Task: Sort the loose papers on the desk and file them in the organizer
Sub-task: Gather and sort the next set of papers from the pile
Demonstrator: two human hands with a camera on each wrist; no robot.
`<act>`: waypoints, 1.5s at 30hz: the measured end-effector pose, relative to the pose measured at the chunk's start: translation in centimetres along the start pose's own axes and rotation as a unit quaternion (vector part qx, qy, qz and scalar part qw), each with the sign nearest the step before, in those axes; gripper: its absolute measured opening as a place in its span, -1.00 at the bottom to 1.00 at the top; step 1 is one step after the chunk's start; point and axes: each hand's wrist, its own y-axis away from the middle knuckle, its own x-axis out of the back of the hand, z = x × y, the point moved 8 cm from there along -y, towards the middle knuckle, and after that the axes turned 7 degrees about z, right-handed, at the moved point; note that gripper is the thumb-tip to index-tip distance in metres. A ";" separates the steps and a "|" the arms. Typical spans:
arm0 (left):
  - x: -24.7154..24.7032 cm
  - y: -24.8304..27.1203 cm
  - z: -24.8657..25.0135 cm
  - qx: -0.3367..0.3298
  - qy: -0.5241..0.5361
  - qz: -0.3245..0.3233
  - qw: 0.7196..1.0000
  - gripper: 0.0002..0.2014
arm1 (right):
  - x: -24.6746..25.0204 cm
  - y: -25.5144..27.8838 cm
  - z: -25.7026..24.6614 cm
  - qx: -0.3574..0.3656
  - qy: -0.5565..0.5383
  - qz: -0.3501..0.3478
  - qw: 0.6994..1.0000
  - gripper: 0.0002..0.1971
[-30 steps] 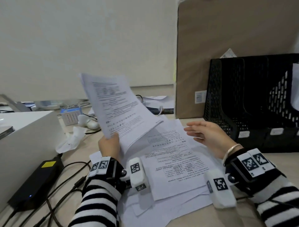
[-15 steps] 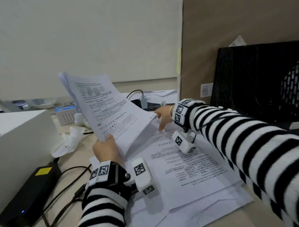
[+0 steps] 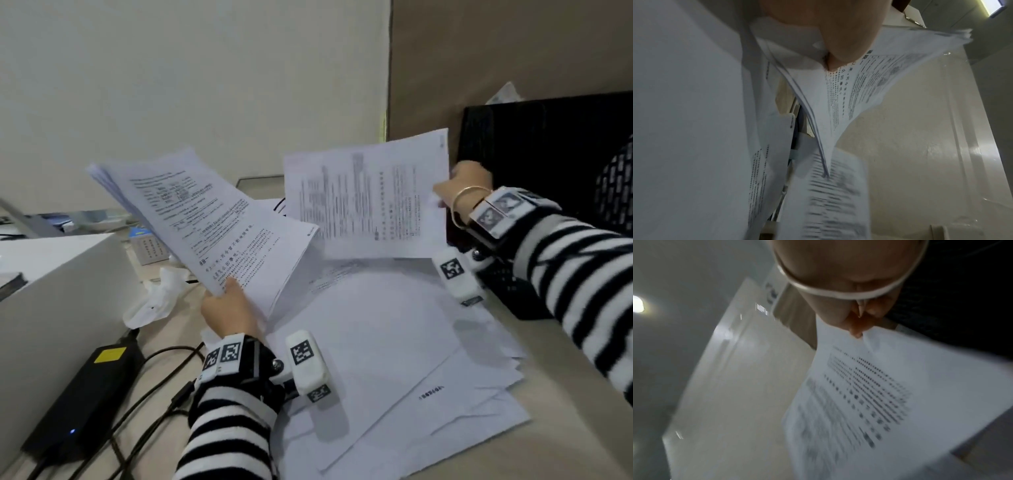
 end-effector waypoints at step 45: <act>-5.3 4.5 1.2 -0.111 -0.123 -0.187 0.968 -0.10 | 1.4 12.8 6.9 -0.099 -0.362 -0.211 0.903 -0.74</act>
